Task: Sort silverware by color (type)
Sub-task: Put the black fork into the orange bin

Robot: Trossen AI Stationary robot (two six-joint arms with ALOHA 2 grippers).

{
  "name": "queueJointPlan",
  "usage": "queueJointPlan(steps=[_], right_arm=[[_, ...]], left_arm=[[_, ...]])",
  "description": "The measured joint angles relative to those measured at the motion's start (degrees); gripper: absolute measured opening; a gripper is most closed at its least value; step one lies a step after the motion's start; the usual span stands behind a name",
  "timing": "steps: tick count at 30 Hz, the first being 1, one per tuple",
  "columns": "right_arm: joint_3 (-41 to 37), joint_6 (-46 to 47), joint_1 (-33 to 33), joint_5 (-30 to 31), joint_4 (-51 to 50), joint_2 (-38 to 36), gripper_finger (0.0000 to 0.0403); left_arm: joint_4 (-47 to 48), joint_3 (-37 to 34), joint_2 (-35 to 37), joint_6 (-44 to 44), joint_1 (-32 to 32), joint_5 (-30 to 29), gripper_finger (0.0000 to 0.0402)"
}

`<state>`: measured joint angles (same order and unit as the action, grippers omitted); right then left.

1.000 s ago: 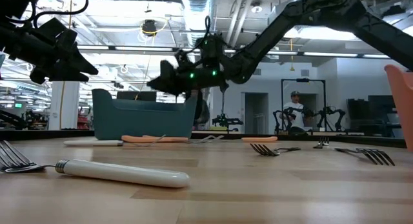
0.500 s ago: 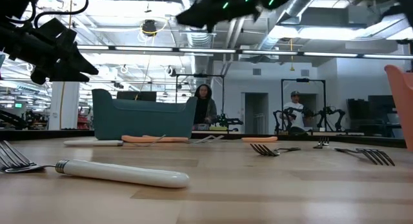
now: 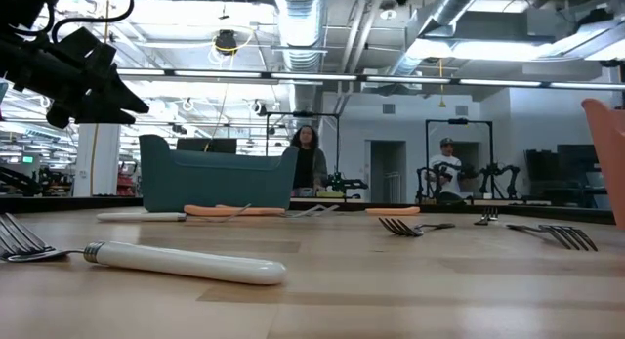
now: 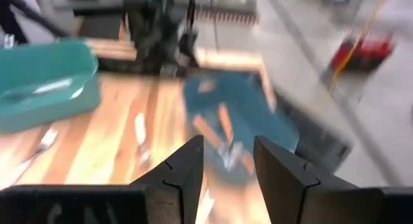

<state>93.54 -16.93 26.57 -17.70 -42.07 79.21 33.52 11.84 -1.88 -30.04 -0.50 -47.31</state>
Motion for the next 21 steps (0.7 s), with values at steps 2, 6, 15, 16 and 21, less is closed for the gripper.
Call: queueJointPlan(steps=[2,6,15,16,21], right_arm=[[0.0,1.6,0.9,0.8,-7.3,-0.9,0.0159],[-2.2,3.8,0.9,2.1,-17.1,-2.3,0.0159],[-24.7,12.7,0.7,4.1,-11.9,-16.8,0.0159],[-27.8,14.5,0.3,4.2,-9.0,-19.1,0.0159],[-42.4,24.0,-3.3,4.5,5.3,-27.4,0.0159]], left_arm=[[0.0,0.0,0.0,-0.1,0.0,0.0,0.0235],[0.0,0.0,0.0,-0.2,0.0,0.0,0.0235],[0.0,0.0,0.0,-0.2,0.0,0.0,0.0235],[0.0,0.0,0.0,-0.2,0.0,0.0,0.0235],[0.0,0.0,0.0,-0.2,0.0,0.0,0.0235]])
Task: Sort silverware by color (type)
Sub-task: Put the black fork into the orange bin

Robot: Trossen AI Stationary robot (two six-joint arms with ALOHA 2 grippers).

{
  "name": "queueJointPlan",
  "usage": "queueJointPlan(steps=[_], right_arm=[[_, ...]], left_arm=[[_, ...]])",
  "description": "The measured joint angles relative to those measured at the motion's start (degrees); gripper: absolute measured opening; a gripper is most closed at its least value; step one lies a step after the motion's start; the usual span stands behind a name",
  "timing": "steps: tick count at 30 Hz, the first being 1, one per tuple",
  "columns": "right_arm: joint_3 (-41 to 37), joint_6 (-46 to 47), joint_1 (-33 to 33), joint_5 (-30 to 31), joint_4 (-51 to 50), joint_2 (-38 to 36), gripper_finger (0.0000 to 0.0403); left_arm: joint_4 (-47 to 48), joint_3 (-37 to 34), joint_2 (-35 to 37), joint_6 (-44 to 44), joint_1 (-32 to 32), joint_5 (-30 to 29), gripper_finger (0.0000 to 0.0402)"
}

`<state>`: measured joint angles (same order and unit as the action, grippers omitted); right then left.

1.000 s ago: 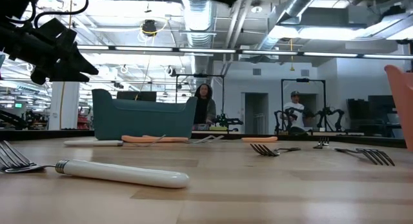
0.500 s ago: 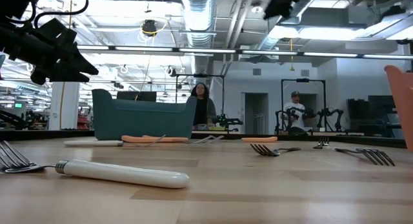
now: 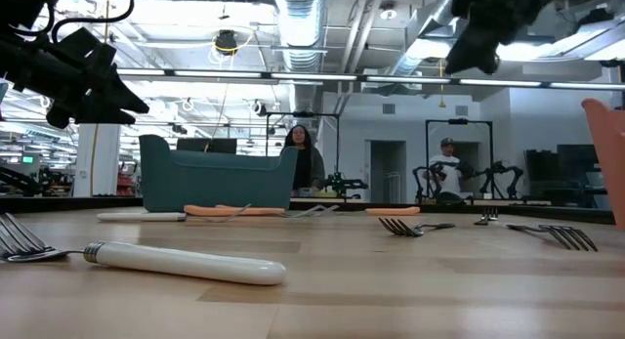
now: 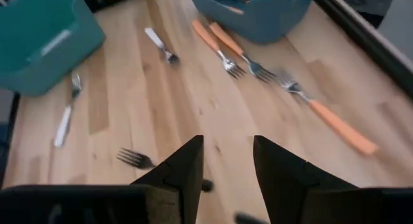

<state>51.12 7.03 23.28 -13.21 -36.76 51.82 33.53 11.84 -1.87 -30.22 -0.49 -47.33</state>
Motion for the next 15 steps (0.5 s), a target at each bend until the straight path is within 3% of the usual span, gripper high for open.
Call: queueJointPlan(steps=[5,10,15], right_arm=[[-11.0,6.5,-5.3,3.1,12.8,-2.0,0.0159],[-13.6,20.6,-9.1,14.9,9.7,-0.1,0.0159],[-13.7,28.1,-13.6,17.0,8.6,2.1,0.0159]], left_arm=[[0.0,0.0,0.0,0.0,0.0,0.0,0.0235],[0.0,0.0,0.0,0.0,0.0,0.3,0.0235],[0.1,0.0,0.0,0.4,0.0,0.4,0.0235]])
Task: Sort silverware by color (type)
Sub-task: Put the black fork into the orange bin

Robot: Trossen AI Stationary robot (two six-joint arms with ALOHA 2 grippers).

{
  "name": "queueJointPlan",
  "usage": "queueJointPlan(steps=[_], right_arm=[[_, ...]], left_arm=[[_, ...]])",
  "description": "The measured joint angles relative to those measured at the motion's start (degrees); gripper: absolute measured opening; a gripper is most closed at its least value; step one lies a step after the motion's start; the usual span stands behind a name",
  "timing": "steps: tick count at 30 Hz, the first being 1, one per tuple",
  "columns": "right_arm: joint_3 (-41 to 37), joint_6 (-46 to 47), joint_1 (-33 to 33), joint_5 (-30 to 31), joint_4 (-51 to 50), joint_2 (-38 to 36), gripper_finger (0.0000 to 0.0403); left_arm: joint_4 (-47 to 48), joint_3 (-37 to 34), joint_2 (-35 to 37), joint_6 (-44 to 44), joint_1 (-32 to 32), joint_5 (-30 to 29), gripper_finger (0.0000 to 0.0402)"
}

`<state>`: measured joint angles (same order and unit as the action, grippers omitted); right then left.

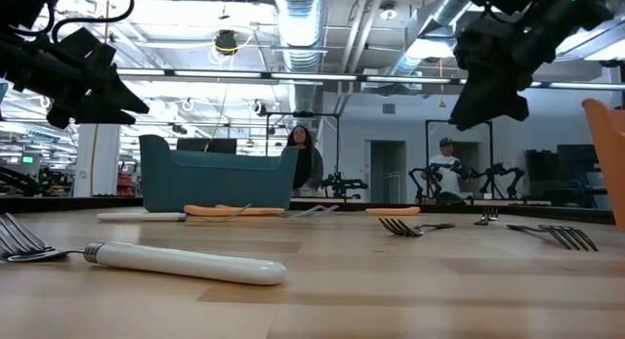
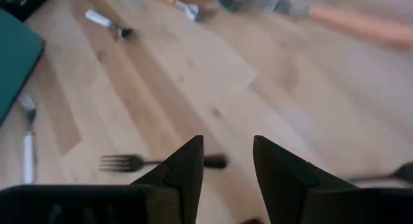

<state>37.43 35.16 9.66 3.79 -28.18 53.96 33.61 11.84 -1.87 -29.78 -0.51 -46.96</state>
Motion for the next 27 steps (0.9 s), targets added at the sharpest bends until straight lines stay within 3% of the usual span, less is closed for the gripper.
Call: queueJointPlan(steps=[9,27], right_arm=[[0.2,20.4,-3.2,3.9,-7.1,2.0,0.0159],[0.2,30.4,-4.7,5.6,-15.2,4.8,0.0159]], left_arm=[[0.1,0.0,0.0,-0.4,0.0,0.2,0.0235],[0.0,0.0,0.0,-0.4,0.0,0.2,0.0235]])
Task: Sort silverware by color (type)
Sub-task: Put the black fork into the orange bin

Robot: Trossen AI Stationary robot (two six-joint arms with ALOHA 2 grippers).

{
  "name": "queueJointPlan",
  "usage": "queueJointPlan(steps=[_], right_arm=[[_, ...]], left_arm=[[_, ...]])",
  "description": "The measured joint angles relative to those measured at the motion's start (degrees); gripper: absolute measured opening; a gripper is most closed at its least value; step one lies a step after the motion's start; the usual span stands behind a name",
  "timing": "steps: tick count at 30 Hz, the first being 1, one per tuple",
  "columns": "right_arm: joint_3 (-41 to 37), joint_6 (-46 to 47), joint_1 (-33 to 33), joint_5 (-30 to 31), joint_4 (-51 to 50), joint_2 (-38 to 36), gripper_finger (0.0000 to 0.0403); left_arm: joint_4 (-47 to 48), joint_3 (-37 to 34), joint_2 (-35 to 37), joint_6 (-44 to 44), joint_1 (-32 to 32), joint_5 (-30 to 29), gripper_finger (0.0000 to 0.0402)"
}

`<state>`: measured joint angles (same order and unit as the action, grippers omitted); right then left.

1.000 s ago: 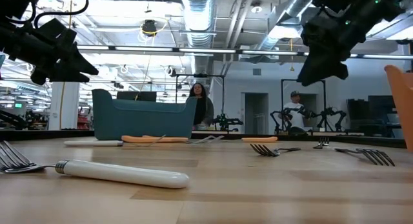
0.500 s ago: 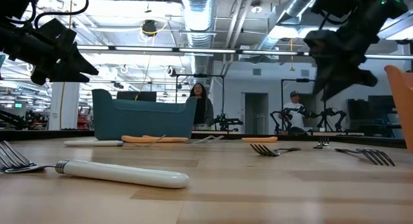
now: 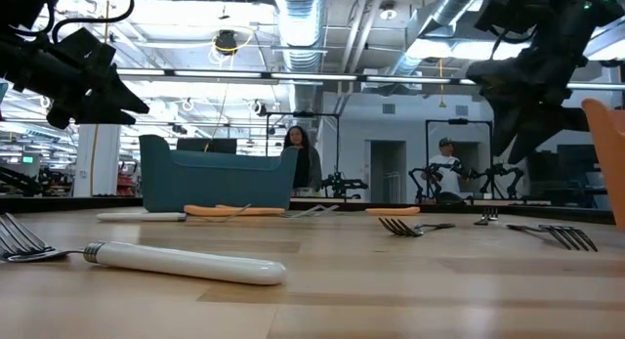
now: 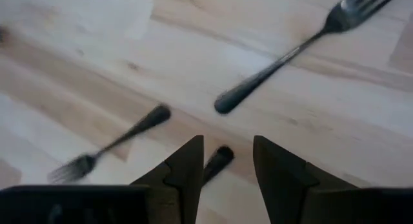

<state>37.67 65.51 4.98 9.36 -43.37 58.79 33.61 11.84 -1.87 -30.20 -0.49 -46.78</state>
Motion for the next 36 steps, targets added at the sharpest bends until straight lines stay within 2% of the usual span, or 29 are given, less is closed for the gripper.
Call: queueJointPlan(steps=[12,20,25,30,36], right_arm=[[0.0,0.1,0.0,1.6,0.6,10.0,0.0159],[0.0,3.3,-0.1,1.5,0.0,11.8,0.0159],[0.0,6.1,0.5,7.0,0.5,11.8,0.0159],[0.0,9.2,2.0,9.6,0.5,11.9,0.0159],[-0.1,11.8,2.3,14.8,1.6,15.1,0.0159]], left_arm=[[0.1,0.0,0.0,0.1,0.0,0.0,0.0235],[0.0,0.0,0.0,0.0,0.0,-0.1,0.0235],[-0.1,0.0,0.0,0.0,0.0,-0.2,0.0235],[-0.1,0.0,0.0,-0.4,0.0,-0.2,0.0235],[-0.1,0.0,0.0,-0.4,0.0,-0.2,0.0235]])
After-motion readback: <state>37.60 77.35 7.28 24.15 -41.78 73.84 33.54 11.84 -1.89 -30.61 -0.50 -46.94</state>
